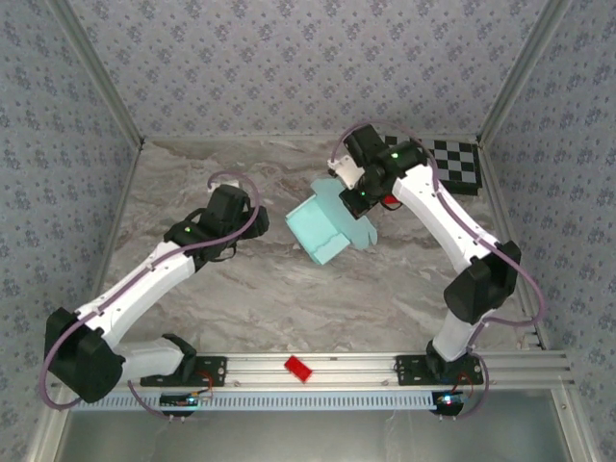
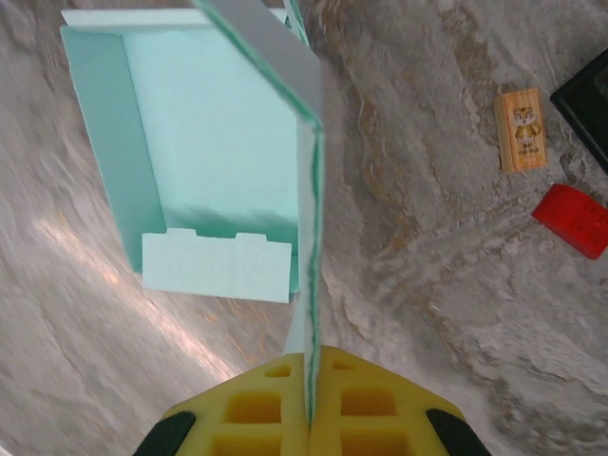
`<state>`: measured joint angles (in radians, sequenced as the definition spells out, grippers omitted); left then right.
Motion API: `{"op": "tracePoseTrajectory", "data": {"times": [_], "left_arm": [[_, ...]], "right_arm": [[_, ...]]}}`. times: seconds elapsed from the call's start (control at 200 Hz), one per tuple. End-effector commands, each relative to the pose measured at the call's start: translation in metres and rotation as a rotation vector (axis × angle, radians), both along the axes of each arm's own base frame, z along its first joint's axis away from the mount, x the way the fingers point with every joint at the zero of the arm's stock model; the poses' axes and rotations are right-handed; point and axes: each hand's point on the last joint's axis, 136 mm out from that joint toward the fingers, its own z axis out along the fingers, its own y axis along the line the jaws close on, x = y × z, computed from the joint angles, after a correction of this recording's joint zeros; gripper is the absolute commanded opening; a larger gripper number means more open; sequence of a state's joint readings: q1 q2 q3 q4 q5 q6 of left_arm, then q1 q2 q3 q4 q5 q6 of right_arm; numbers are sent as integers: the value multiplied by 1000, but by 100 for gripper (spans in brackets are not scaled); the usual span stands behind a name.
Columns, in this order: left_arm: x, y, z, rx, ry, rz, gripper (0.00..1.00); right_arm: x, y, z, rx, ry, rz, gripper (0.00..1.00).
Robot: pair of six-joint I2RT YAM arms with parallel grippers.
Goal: Fold the paper box
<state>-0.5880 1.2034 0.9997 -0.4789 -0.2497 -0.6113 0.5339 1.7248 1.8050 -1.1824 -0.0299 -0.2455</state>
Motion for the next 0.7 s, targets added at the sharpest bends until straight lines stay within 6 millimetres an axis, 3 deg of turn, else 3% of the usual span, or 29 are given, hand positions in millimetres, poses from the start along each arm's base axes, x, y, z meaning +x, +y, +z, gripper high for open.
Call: {"op": "tracePoseTrajectory", "data": {"times": [0.0,0.385,0.695], "left_arm": [[-5,6,4,48,4,-48,75],[-12,14,-7,2,24,13,75],[-15,21,-8,-13,11,42,76]], "right_arm": [[-17,-17,-2,-157,39,148,3],[-13,3,-9,-339,-52,450,3],[-20,31,-17,-439,-80,737,5]]}}
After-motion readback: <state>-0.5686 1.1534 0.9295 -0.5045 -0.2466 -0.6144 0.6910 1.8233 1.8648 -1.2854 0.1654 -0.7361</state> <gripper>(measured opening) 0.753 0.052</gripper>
